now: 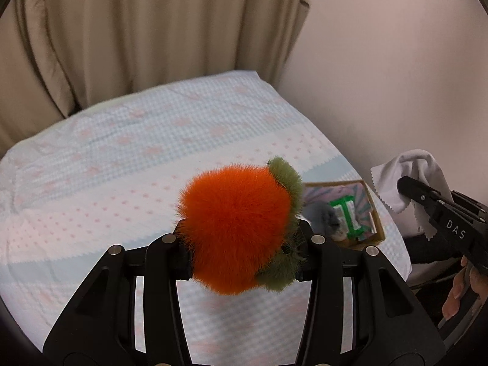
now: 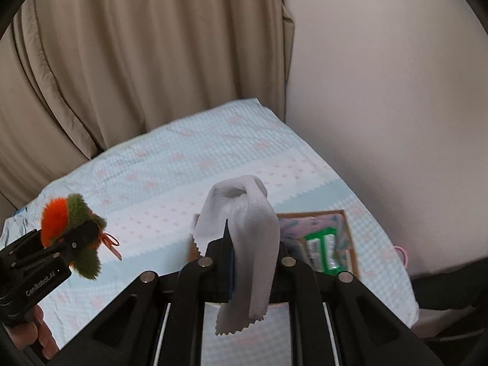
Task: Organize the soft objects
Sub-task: 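Carry the orange pompom and gray cloth over the cardboard box, then open both tools to drop the pompom and gray cloth into the box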
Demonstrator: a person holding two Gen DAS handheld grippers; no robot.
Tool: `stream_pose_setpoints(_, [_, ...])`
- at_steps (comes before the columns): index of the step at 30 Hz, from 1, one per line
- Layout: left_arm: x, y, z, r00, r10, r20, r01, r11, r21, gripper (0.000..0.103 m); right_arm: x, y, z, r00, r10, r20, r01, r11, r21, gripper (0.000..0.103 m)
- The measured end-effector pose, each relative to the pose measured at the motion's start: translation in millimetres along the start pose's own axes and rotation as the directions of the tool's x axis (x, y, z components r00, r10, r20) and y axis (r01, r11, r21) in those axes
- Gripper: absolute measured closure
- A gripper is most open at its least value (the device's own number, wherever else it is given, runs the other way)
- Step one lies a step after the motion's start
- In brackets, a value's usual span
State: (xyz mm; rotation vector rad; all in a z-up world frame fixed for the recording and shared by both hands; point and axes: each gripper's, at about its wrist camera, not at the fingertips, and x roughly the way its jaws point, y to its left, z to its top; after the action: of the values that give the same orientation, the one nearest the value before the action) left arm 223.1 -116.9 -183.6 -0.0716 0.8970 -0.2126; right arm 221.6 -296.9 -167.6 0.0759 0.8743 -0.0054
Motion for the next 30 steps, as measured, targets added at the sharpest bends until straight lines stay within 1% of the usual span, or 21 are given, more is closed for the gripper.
stream_pose_setpoints(4, [37.5, -39.7, -6.6, 0.999, 0.004, -0.048, -0.003, 1.0, 0.005, 0.062, 23.7, -43.5, -0.6, 0.999, 0.009, -0.051, -0.01, 1.0, -0.011, 0.091])
stream_pose_setpoints(7, [68.3, -64.4, -13.8, 0.996, 0.008, -0.091, -0.007, 1.0, 0.012, 0.062, 50.1, -73.1, -3.9, 0.995, 0.025, -0.098, -0.026, 1.0, -0.01, 0.091])
stream_pose_setpoints(13, [123.7, -97.6, -27.3, 0.986, 0.025, -0.166, -0.02, 0.999, 0.034, 0.062, 100.2, -113.7, -16.1, 0.982, 0.044, -0.186, -0.04, 0.999, 0.025, 0.091])
stream_pose_setpoints(17, [153.9, -111.0, -35.2, 0.976, 0.043, -0.212, -0.034, 0.998, 0.046, 0.062, 127.7, -134.2, -22.8, 0.968, 0.065, -0.243, -0.052, 0.997, 0.057, 0.091])
stream_pose_setpoints(20, [169.4, -117.5, -38.4, 0.969, 0.051, -0.241, -0.037, 0.998, 0.06, 0.062, 145.6, -141.6, -24.6, 0.954, 0.089, -0.288, -0.068, 0.994, 0.08, 0.091])
stream_pose_setpoints(24, [179.5, -122.9, -38.9, 0.964, 0.064, -0.258, -0.043, 0.995, 0.085, 0.061, 162.1, -144.9, -23.1, 0.939, 0.11, -0.327, -0.085, 0.992, 0.09, 0.091])
stream_pose_setpoints(25, [180.8, -124.8, -38.6, 0.962, 0.073, -0.262, -0.049, 0.994, 0.099, 0.059, 165.4, -145.8, -22.5, 0.936, 0.117, -0.333, -0.089, 0.991, 0.098, 0.089])
stream_pose_setpoints(26, [183.3, -126.8, -38.3, 0.959, 0.083, -0.271, -0.055, 0.992, 0.11, 0.05, 168.7, -146.5, -21.9, 0.933, 0.124, -0.338, -0.093, 0.99, 0.107, 0.086])
stream_pose_setpoints(27, [185.3, -128.0, -38.1, 0.955, 0.087, -0.284, -0.055, 0.992, 0.117, 0.029, 171.3, -147.4, -20.8, 0.93, 0.134, -0.342, -0.099, 0.988, 0.117, 0.07])
stream_pose_setpoints(28, [185.2, -128.4, -38.6, 0.952, 0.083, -0.295, -0.05, 0.991, 0.12, 0.016, 173.7, -147.9, -19.3, 0.927, 0.152, -0.343, -0.112, 0.985, 0.133, 0.037])
stream_pose_setpoints(29, [183.9, -127.6, -38.6, 0.951, 0.081, -0.298, -0.047, 0.991, 0.122, 0.001, 175.5, -149.3, -18.0, 0.925, 0.169, -0.341, -0.126, 0.981, 0.145, 0.017])
stream_pose_setpoints(30, [181.2, -126.7, -39.0, 0.953, 0.085, -0.291, -0.05, 0.991, 0.124, 0.0, 175.7, -149.6, -17.2, 0.922, 0.192, -0.336, -0.144, 0.976, 0.162, 0.0])
